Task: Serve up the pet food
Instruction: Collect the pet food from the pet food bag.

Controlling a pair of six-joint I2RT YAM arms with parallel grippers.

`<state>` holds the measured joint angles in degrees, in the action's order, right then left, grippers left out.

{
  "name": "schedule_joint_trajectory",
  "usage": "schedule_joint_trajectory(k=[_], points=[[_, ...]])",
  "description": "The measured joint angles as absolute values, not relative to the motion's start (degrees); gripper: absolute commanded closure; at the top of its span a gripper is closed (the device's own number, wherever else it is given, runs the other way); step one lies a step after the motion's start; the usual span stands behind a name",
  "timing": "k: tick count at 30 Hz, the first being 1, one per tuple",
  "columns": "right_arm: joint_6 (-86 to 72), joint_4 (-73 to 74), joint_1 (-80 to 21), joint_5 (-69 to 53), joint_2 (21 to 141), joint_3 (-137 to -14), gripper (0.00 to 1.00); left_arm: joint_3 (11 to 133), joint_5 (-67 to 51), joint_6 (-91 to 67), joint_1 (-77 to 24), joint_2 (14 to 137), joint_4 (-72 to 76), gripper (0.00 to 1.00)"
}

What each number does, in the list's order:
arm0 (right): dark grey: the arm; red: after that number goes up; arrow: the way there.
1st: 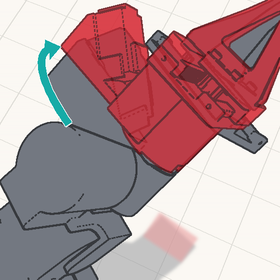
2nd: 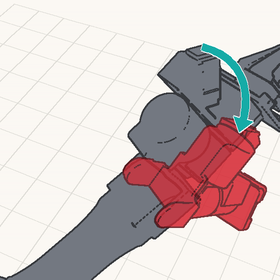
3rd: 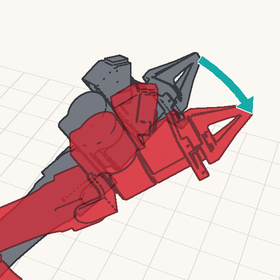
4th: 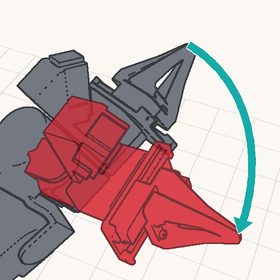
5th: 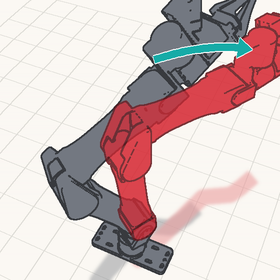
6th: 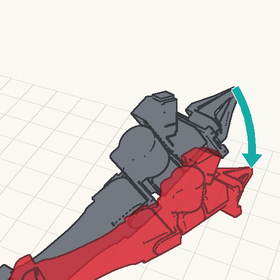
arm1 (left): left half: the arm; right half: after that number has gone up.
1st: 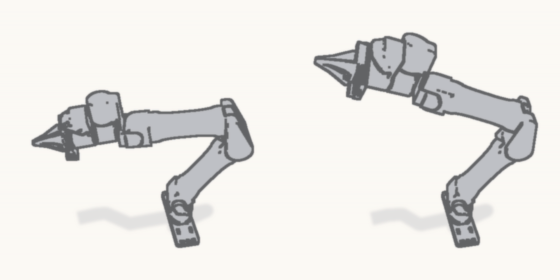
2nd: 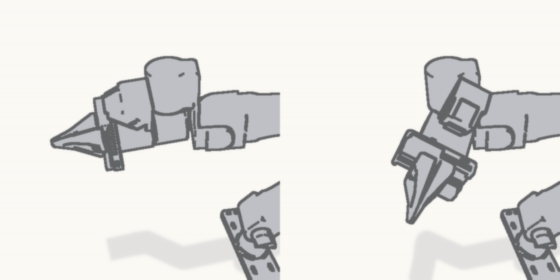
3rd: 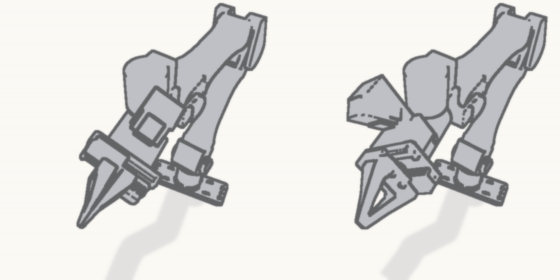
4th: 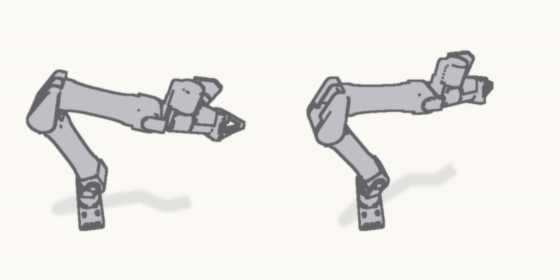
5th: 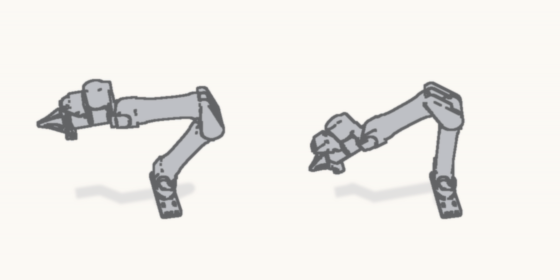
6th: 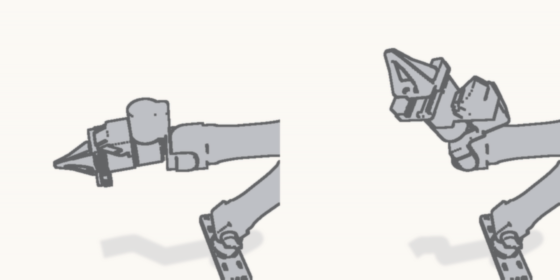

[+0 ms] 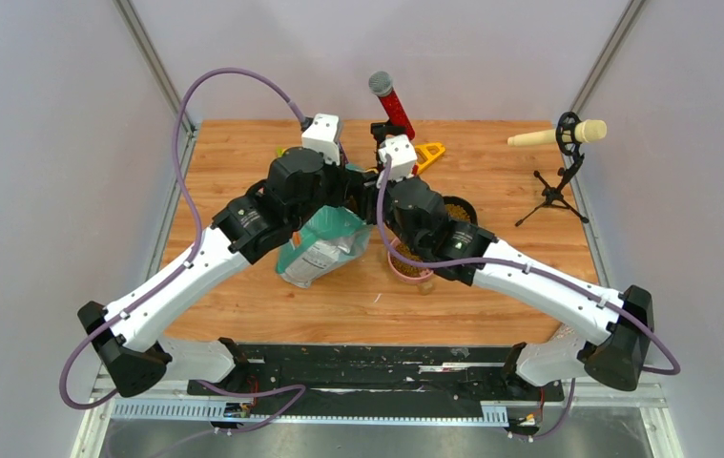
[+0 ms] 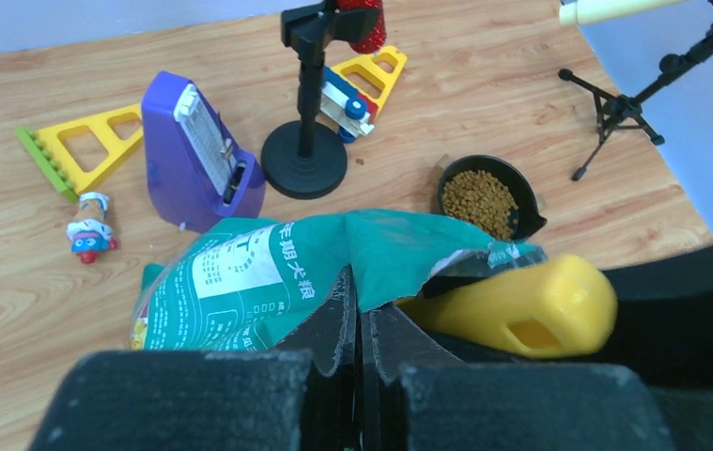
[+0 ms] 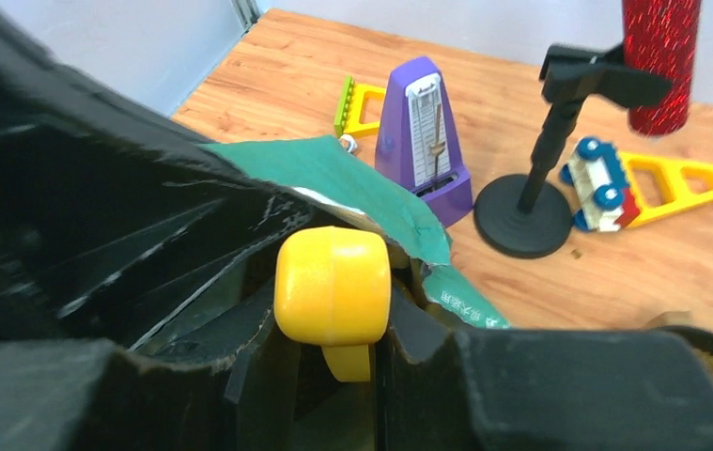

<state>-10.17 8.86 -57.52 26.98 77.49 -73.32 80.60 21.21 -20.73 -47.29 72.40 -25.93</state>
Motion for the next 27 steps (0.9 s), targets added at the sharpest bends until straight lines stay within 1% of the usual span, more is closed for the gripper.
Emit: schedule_joint_trajectory(k=[2,7,11,14,18,22,27], points=[[-13.8,8.2,-56.7,26.0,77.6,-71.7,1.00,80.6,20.6,-20.9,-47.4,72.5,-26.1,1.00],[-25.6,6.7,-50.9,17.6,78.5,-67.3,1.00,80.6,18.5,-21.4,-47.4,73.2,-25.9,1.00],[-34.7,4.7,-46.6,11.0,76.9,-63.3,1.00,81.1,16.4,-22.2,-47.4,74.6,-25.6,1.00],[-41.2,0.5,-43.9,6.3,73.8,-57.5,1.00,81.2,14.5,-22.6,-47.9,76.0,-25.3,1.00],[-50.3,-9.5,-41.8,1.9,68.5,-47.2,1.00,81.2,12.0,-22.9,-49.1,77.3,-25.5,1.00],[-57.6,-15.0,-40.7,-0.1,64.9,-42.2,1.00,81.3,12.0,-23.0,-49.2,77.4,-25.6,1.00],[-62.5,-15.6,-39.8,0.9,58.9,-39.0,1.00,82.0,13.3,-23.1,-48.9,77.3,-26.1,1.00]])
